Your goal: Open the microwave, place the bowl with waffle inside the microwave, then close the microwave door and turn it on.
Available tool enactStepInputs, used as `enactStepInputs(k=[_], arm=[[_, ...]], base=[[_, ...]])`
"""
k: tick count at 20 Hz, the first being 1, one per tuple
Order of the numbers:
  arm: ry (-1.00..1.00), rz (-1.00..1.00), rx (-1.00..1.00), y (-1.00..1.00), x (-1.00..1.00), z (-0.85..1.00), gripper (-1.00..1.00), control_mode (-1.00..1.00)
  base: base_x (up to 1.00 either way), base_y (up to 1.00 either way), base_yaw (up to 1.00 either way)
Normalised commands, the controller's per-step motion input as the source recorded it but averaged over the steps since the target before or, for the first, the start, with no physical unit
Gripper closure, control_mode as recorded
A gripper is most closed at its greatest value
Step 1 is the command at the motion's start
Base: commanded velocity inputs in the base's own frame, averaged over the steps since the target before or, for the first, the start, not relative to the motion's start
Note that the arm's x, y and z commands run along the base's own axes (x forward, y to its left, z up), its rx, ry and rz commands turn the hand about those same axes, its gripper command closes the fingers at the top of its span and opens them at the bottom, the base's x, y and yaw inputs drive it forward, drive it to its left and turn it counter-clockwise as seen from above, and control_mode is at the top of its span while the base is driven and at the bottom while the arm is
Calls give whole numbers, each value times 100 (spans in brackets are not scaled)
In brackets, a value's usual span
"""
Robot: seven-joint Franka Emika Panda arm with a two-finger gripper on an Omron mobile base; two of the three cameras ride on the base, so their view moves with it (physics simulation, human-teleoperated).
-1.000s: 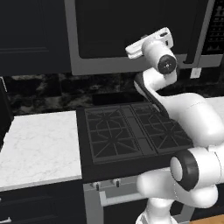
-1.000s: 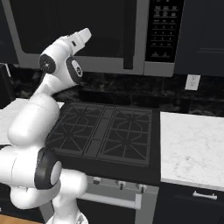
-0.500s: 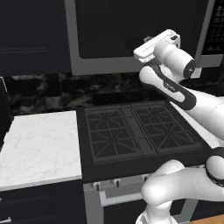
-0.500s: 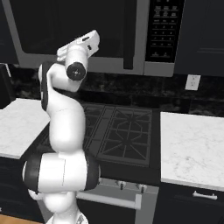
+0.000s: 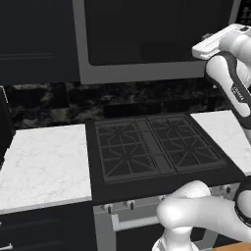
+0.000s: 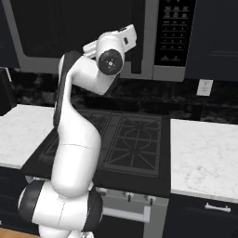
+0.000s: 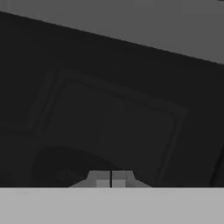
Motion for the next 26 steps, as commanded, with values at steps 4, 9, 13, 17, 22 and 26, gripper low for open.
enactStepInputs(k=[4,9,13,17,22,26], arm=[[30,-6,1,-92,-76,35,100,-100],[21,0,22,-71,2,0,100,-100],[21,1,10,-56,0,-26,100,-100],[13,-8,17,-33,-13,-37,100,-100],[16,-24,28,-13,-29,-15,100,-100],[22,-41,34,-5,-34,-13,100,-100]], base=[[0,0,0],[0,0,0],[0,0,0],[0,0,0],[0,0,0],[0,0,0]])
